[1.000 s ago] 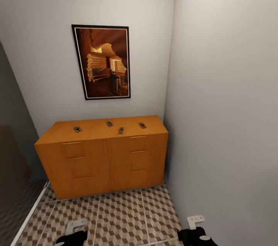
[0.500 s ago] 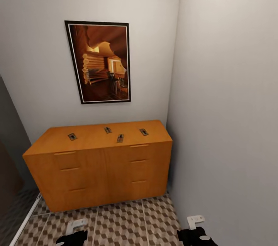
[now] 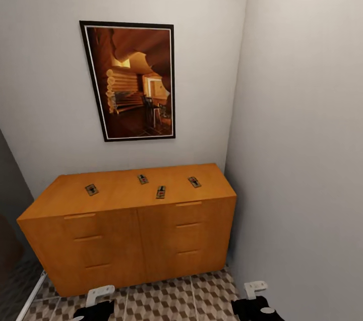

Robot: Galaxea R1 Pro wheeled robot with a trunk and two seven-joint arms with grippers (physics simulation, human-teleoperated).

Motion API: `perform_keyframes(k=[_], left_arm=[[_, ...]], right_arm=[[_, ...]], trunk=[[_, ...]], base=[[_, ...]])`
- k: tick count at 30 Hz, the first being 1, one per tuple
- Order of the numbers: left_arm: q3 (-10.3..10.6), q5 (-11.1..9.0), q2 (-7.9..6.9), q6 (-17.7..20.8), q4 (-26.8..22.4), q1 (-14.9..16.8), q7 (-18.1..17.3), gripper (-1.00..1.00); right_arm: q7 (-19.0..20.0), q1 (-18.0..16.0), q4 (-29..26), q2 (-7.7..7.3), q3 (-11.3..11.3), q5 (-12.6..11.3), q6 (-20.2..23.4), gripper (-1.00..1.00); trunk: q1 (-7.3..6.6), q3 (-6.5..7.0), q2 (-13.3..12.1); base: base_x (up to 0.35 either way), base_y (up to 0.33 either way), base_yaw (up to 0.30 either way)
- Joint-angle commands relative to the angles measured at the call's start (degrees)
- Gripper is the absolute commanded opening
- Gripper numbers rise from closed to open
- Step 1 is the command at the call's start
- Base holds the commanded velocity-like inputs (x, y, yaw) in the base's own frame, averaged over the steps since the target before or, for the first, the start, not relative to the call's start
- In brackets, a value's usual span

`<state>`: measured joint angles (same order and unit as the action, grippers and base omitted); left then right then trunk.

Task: Take the four mousetraps from the cabinet in the bathroom and place them on the bathroom floor. Make sure all four end up on the same floor surface, and ensure that at least two of them are either under or directly next to the same bathroom sink.

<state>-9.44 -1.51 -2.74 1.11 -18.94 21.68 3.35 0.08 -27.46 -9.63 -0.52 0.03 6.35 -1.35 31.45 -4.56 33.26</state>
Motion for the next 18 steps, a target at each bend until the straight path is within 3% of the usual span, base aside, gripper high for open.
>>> perform_keyframes(k=[1, 18], left_arm=[[-0.05, -0.16, 0.01, 0.12, -0.04, 0.03, 0.08, 1.00], [-0.05, -0.13, 0.39, 0.03, -0.04, 0.03, 0.08, 1.00]], right_arm=[[0.01, -0.05, 0.05, -0.01, -0.03, 0.54, -0.14, 1.00], [0.01, -0.05, 0.05, -0.01, 0.05, 0.59, -0.16, 1.00]], trunk=[[0.05, -0.10, 0.09], [0.05, -0.10, 0.09]], base=[[0.227, 0.094, 0.000], [0.044, 0.018, 0.000]])
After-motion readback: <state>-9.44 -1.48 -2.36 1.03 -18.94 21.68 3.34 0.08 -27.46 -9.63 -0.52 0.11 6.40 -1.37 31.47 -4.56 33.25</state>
